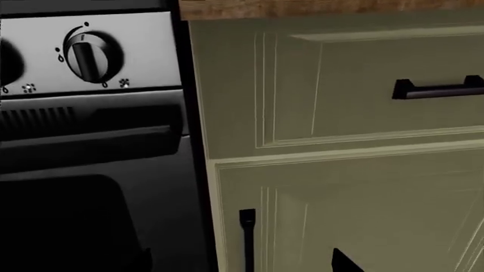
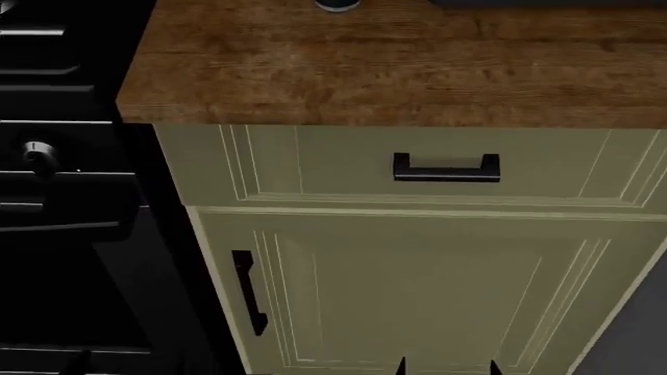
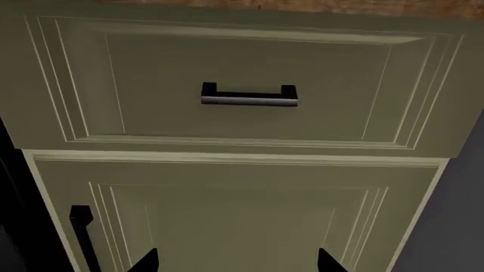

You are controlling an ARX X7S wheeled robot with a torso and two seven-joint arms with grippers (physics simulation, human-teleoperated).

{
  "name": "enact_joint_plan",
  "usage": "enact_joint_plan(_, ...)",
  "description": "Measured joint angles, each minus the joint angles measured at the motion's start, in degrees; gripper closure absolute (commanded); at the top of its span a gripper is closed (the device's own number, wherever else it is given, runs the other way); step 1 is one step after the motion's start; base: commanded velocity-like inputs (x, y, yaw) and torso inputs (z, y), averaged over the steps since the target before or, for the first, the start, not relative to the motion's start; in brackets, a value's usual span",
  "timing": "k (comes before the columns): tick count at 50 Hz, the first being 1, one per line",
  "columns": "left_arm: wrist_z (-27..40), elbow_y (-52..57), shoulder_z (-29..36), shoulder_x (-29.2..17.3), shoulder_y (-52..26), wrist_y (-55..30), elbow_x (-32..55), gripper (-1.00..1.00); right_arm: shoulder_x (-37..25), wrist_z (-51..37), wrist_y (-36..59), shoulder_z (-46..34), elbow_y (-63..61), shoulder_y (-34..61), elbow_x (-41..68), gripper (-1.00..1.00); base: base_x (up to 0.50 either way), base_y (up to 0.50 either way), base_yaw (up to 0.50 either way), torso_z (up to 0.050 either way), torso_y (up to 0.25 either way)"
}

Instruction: Open the right drawer.

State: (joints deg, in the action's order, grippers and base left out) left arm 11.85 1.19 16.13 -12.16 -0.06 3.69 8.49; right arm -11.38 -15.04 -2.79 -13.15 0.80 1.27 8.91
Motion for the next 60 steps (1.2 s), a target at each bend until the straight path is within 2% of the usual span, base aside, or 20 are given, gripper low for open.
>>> enact_joint_plan(12,0.2,-0.1,0.3,-0.3,-0.1,0.1,0.4,-1.0,-0.2,-0.3,0.0,-0.3,-0.1,0.0,0.3,-1.0,0.0,0.0,0.0,0.0,-0.165)
enact_joint_plan(34,0.0,0.1,-0.3,-0.3,-0.2,0.3,3.8,-1.0,-0.6,-0.6,-0.4,-0.8,0.1,0.3,1.0,-1.0,0.0,0.0,0.0,0.0,0.0)
enact_joint_plan(60,0.7,0.4,0.2,-0.8,-0.3,0.4,4.7,-1.0,-1.2,-1.3,-0.3,-1.5,-0.2,0.2,1.3,-1.0,0.15,0.0,0.0,0.0,0.0)
